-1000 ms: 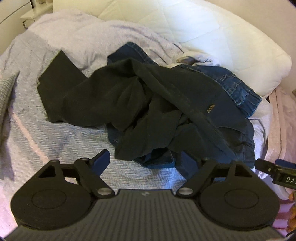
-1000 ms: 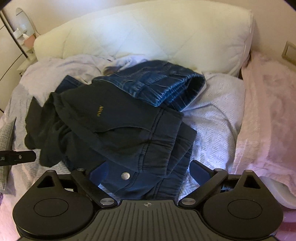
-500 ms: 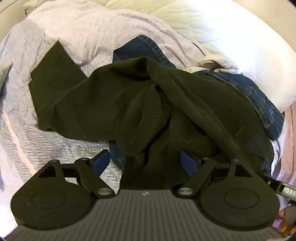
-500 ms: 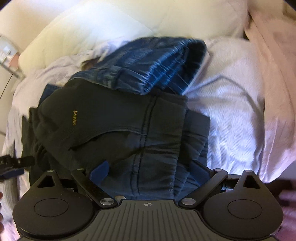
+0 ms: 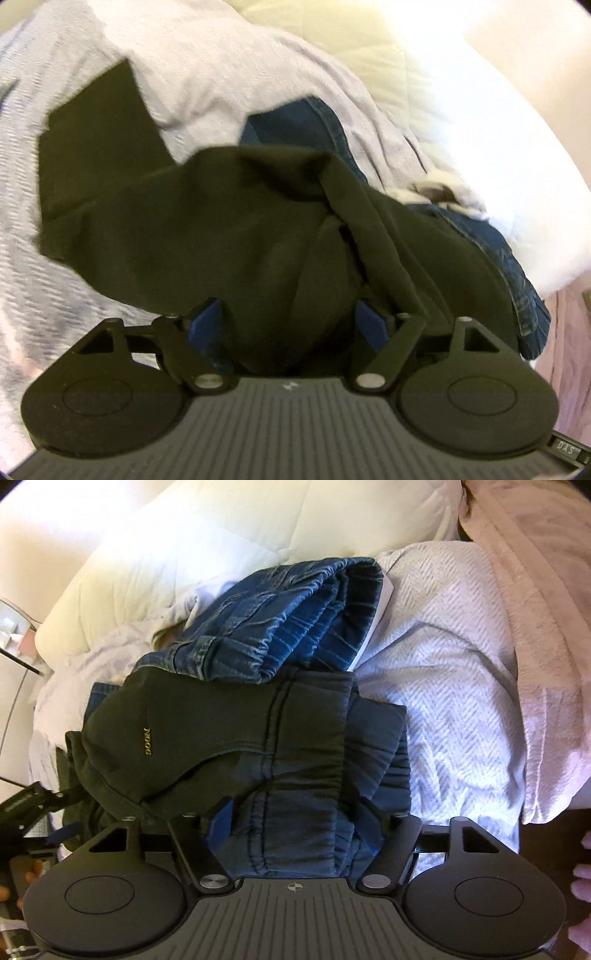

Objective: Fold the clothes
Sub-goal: 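Grasp the black trousers with the left tool while the right tool grasps the waistband, then carry the black trousers with both tools and lay them on the pink bed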

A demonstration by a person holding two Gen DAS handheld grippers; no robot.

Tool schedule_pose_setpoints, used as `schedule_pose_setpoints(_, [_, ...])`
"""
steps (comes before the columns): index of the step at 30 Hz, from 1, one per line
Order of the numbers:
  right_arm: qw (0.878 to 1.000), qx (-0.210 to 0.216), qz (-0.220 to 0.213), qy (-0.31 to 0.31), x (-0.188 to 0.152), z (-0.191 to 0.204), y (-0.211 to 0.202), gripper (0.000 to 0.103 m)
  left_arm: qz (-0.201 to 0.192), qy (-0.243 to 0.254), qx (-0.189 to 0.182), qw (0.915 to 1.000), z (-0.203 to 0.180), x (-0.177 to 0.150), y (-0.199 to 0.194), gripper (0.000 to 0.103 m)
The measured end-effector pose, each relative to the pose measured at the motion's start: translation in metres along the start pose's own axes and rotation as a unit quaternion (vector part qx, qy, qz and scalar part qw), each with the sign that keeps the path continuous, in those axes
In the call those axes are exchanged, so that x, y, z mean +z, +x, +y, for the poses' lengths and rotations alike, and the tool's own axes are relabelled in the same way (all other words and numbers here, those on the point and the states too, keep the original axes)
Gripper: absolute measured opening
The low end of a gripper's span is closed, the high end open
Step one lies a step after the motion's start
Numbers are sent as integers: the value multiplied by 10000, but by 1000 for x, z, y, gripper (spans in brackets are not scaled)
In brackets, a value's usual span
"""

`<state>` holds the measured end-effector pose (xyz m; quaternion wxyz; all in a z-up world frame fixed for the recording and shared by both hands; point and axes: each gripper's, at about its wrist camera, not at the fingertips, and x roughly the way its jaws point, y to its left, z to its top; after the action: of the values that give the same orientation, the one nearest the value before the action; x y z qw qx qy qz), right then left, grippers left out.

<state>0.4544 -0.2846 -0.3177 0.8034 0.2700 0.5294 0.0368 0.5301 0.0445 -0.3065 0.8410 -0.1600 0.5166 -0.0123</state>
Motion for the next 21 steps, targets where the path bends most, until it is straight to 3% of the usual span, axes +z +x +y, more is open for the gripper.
schedule_pose_setpoints(3, [10000, 12, 4, 39, -1, 1, 3, 59, -84, 300, 196, 9993, -8, -5, 10, 74])
schedule_pose_setpoints(5, [10000, 33, -61, -44, -1, 5, 1, 53, -178, 293, 293, 9990, -8, -7, 9, 56])
schedule_pose_setpoints(6, [9999, 51, -104, -93, -1, 7, -3, 49, -194, 300, 418, 9985, -7, -7, 7, 34])
schedule_pose_setpoints(7, [9998, 71, -149, -132, -2, 9, -7, 47, -187, 319, 444, 9983, -3, -7, 5, 31])
schedule_pose_setpoints(13, [9960, 622, -533, -345, 2, 23, -46, 17, -397, 176, 171, 9989, 16, -14, -31, 21])
schedule_pose_setpoints(14, [9946, 756, -598, -379, 3, 27, -54, 4, -485, 148, 160, 9986, 18, -16, -40, 21])
schedule_pose_setpoints(21, [9777, 1731, -1019, -611, 9, 57, -109, 2, -1055, -383, 233, 9934, 49, -37, -127, 19])
